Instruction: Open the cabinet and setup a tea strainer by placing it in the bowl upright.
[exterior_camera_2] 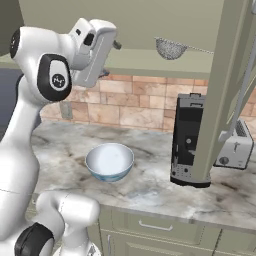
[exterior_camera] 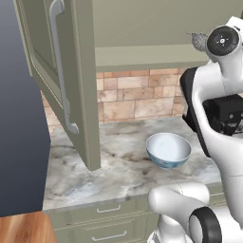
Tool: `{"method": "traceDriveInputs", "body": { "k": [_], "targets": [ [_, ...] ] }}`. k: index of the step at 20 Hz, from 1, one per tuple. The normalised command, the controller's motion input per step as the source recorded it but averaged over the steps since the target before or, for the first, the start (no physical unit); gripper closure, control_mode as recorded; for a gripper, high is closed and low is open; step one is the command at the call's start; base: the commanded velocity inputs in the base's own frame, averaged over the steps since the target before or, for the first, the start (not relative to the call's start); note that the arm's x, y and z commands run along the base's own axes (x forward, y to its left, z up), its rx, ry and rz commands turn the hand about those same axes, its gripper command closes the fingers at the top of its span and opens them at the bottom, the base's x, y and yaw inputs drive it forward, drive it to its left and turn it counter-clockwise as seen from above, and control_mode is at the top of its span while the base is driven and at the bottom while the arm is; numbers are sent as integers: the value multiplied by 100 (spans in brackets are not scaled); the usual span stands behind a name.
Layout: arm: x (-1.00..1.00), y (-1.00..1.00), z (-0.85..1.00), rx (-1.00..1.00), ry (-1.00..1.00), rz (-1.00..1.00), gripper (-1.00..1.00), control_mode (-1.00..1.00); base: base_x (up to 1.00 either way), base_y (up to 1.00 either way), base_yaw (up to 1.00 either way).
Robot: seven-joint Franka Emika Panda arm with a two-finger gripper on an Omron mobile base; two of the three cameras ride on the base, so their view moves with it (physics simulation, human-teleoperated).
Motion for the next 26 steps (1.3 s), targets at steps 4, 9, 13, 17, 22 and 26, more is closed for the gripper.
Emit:
{"method": "traceDriveInputs", "body": {
  "k": [4,9,13,17,22,26],
  "targets": [
    [26,-22,11,-15,12,0,-100,-100,0,0,0],
    [33,-28,-1,-3,15,0,-100,-100,0,0,0],
    [43,-19,-1,0,5,0,-100,-100,0,0,0],
    [29,-14,0,0,0,0,-100,-100,0,0,0],
    [39,0,0,0,0,0,-100,-100,0,0,0],
    [44,-2,0,0,1,0,-100,-100,0,0,0]
  ]
}}
